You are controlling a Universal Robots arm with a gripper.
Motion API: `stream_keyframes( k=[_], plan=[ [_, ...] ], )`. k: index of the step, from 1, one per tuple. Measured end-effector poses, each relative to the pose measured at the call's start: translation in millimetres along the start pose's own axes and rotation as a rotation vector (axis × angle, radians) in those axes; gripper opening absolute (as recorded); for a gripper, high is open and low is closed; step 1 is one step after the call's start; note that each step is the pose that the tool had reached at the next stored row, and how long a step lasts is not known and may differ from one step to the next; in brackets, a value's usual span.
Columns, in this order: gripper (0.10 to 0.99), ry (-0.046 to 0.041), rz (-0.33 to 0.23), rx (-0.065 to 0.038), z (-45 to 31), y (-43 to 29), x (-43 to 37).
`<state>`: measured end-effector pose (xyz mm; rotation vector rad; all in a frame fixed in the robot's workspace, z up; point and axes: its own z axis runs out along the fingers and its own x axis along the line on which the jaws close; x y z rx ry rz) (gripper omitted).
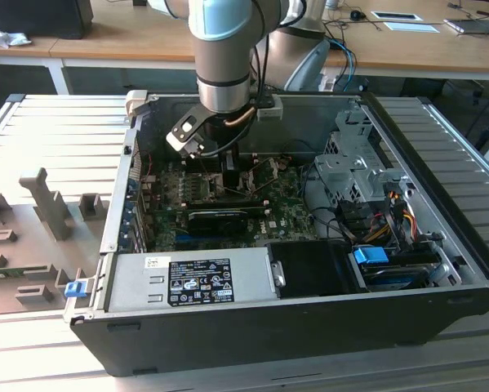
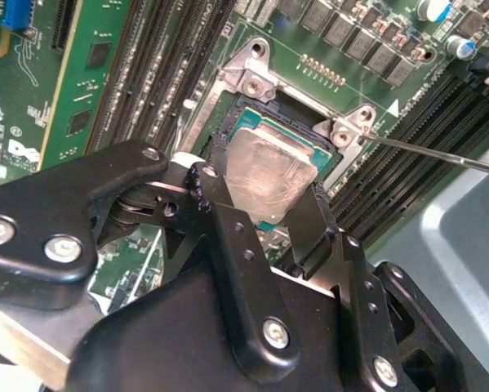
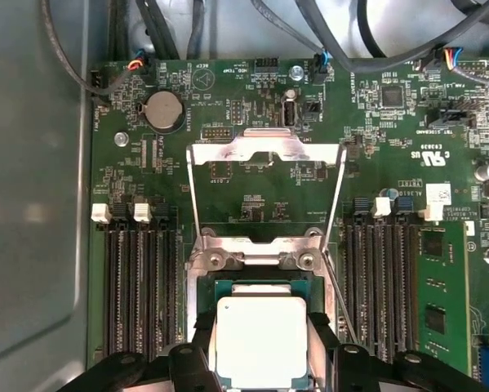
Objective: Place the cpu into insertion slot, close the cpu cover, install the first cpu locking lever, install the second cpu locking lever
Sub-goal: 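Place the cpu into insertion slot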
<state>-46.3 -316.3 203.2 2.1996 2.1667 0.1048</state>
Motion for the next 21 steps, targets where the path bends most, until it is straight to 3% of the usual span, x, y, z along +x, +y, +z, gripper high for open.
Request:
stream_keyframes(
  k=[9, 11, 12, 15, 21],
  plan=[
    [0.533, -0.0001, 0.0, 0.001, 3.0, 0.8, 0.0],
    [0.545, -0.0001, 0.0, 0.001, 3.0, 0.8, 0.0],
    [0.608, -0.0001, 0.0, 0.001, 3.0, 0.8, 0.0],
    [0.608, 0.0013, 0.0, 0.001, 3.1, 0.8, 1.1],
    [0.608, 0.0005, 0.0, 0.001, -4.8, 1.4, 1.2]
  ],
)
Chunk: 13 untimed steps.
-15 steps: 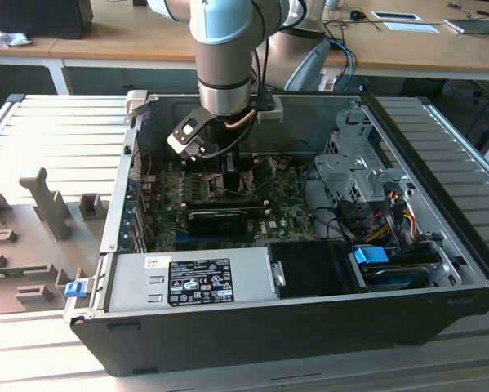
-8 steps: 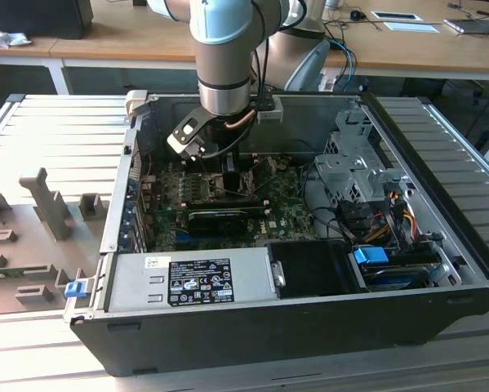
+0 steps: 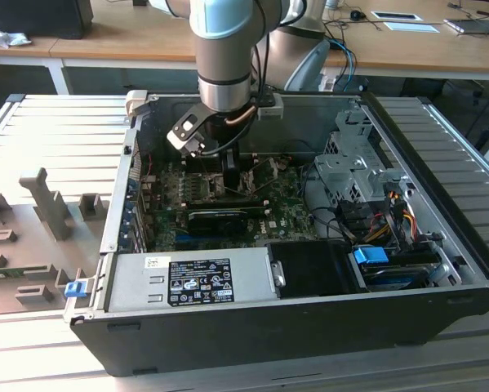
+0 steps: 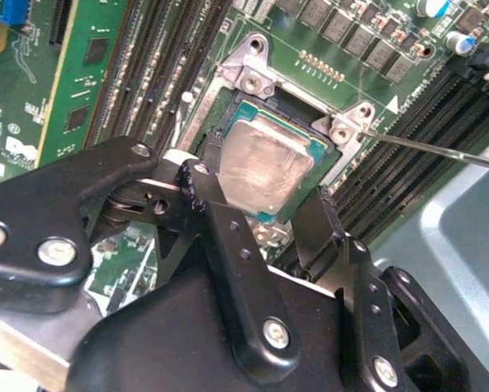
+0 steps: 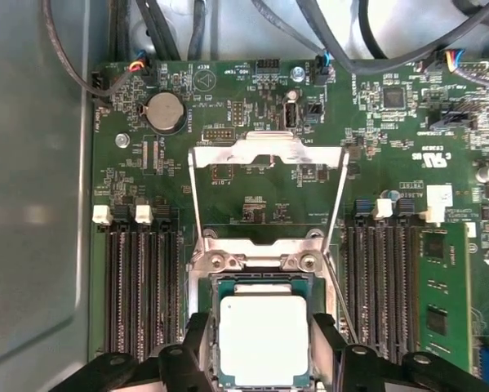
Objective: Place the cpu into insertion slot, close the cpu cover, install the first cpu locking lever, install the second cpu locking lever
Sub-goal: 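Place the cpu into insertion slot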
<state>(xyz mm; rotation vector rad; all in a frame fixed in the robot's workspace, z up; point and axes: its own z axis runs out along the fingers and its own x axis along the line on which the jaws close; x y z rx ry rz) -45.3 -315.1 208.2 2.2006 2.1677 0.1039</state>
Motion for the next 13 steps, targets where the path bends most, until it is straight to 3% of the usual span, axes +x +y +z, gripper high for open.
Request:
stream_keyframes(
  k=[2, 3, 6, 7, 8, 10, 13],
  plan=[
    [0.592, 0.0, 0.0, 0.0, -2.3, 0.2, 0.1],
    [0.463, -0.0001, 0.0, 0.0, -3.2, 0.3, 0.1],
    [0.404, -0.0007, 0.0, 0.0, -5.1, 0.5, 0.1],
    [0.341, -0.0012, 0.0, 0.0, -5.8, 0.6, 0.1],
    [0.224, -0.0018, 0.0, 0.0, -6.6, 0.6, 0.1],
    [0.106, -0.0021, 0.0, 0.0, -9.3, 0.9, 0.1],
    [0.106, -0.0022, 0.0, 0.0, -11.6, 1.1, 0.2]
  ],
)
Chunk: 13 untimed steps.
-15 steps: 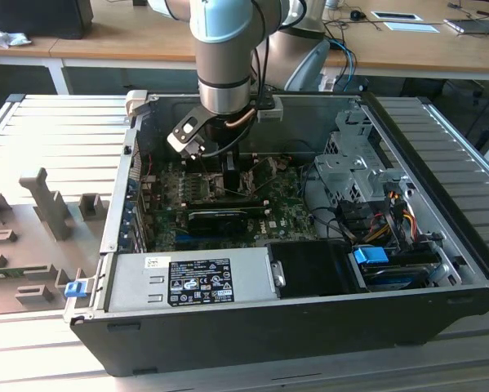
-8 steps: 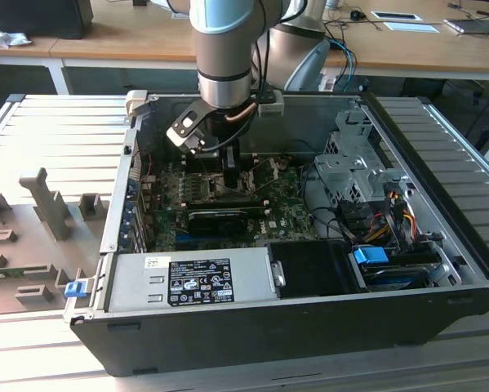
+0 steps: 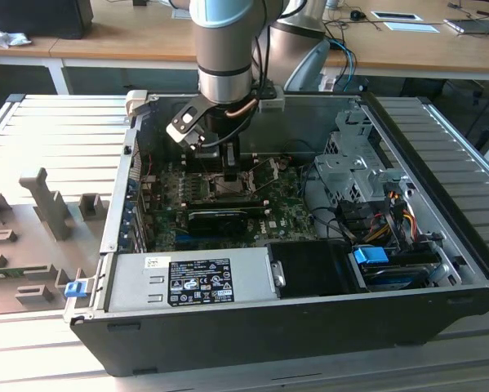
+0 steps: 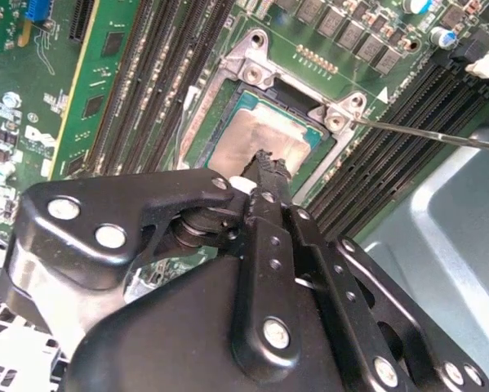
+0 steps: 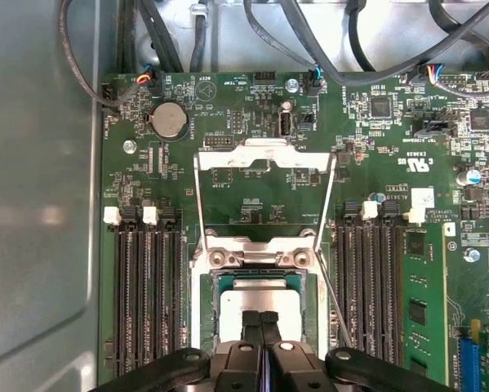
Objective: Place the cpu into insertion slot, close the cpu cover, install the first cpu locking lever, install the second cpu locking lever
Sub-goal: 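Place the cpu into insertion slot, then close the cpu cover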
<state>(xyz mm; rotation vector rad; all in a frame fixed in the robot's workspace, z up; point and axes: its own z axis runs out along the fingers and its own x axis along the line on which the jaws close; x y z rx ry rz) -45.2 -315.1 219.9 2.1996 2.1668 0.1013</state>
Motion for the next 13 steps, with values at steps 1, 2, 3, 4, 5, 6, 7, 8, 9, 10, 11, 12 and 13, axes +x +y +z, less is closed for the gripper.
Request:
stream_keyframes(
  k=[1, 2, 3, 4, 5, 6, 7, 8, 9, 10, 11, 12, 13],
  plan=[
    [0.106, 0.0, 0.0, 0.0, -0.6, 0.0, 0.0],
    [0.106, 0.0, 0.0, 0.0, -0.8, 0.1, 0.0],
    [0.106, 0.0, 0.0, 0.0, -1.1, 0.1, 0.0],
    [0.106, 0.0001, 0.0, 0.0, -1.4, 0.1, 0.0],
    [0.106, 0.0001, 0.0, 0.0, -1.5, 0.1, 0.0],
    [0.106, 0.0, 0.0, 0.0, -1.6, 0.3, -0.1],
    [0.106, 0.0, 0.0, 0.0, -1.5, 1.8, -0.7],
    [0.106, 0.0003, 0.0, 0.001, -1.3, 3.3, -1.1],
    [0.106, 0.0005, 0.0, 0.002, -1.2, 4.9, -1.5],
    [0.106, 0.0009, 0.0, 0.002, -1.1, 5.6, -1.6],
    [0.106, 0.0009, 0.0, 0.002, -1.1, 5.8, -1.7],
    [0.106, 0.001, 0.0, 0.002, -1.1, 5.8, -1.7],
    [0.106, 0.0009, 0.0, 0.002, -1.1, 5.8, -1.7]
  ],
)
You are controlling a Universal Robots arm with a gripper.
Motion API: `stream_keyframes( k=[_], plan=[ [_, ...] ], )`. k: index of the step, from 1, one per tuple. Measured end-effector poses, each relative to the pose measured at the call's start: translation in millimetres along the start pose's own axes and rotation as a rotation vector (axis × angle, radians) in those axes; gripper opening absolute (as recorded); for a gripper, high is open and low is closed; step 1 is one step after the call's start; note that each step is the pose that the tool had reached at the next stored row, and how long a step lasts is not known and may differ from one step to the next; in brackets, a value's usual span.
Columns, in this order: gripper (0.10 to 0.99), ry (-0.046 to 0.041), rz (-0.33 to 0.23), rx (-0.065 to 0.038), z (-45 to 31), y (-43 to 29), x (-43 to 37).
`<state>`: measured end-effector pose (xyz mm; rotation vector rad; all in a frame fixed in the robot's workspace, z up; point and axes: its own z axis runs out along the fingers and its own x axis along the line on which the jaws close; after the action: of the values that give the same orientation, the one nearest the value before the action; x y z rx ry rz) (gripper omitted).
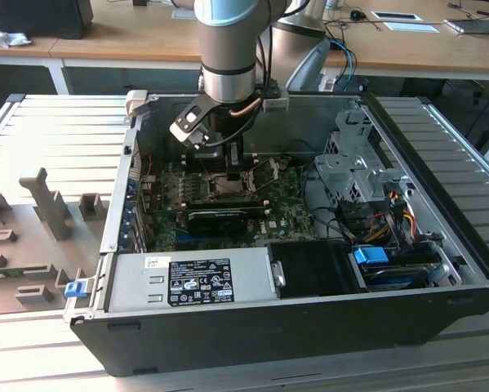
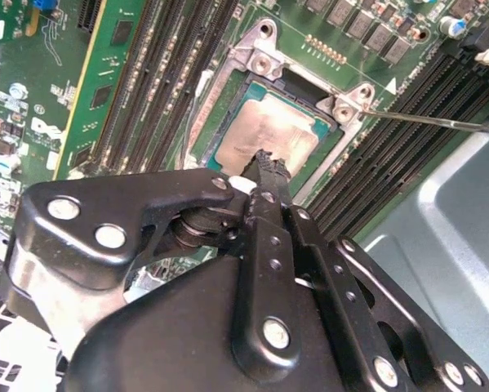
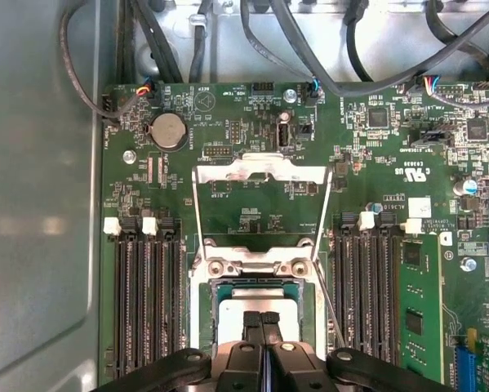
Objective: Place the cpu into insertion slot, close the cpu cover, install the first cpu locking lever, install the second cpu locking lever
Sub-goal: 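Close the cpu cover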
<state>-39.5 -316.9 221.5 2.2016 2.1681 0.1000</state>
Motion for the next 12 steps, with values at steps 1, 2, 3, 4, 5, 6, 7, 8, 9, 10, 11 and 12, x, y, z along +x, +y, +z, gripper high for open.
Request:
stream_keyframes(
  k=[1, 2, 3, 4, 5, 6, 7, 8, 9, 10, 11, 12],
  plan=[
    [0.106, 0.0, 0.0, 0.0, -0.1, 0.1, 0.0],
    [0.106, 0.0, 0.0, 0.0, -0.3, 0.1, -0.1],
    [0.106, -0.0002, 0.0, 0.0, -0.8, 0.1, -0.1],
    [0.106, -0.0001, 0.0, 0.0, -1.1, 0.1, 0.0],
    [0.106, 0.0, 0.0, 0.0, -1.5, 0.2, 0.0],
    [0.106, 0.0, 0.0, 0.0, -2.1, 0.2, 0.0],
    [0.106, 0.0, 0.0, 0.0, -2.7, 0.3, 0.0],
    [0.106, 0.0, 0.0, 0.0, -3.7, 0.4, 0.0],
    [0.106, 0.0, 0.0, 0.0, -4.6, 0.4, 0.0],
    [0.106, 0.0001, 0.0, 0.0, -5.7, 0.5, 0.0],
    [0.106, 0.0, 0.0, 0.0, -7.6, 0.7, 0.1],
    [0.106, 0.0001, 0.0, 0.0, -8.9, 0.8, 0.1]
  ],
)
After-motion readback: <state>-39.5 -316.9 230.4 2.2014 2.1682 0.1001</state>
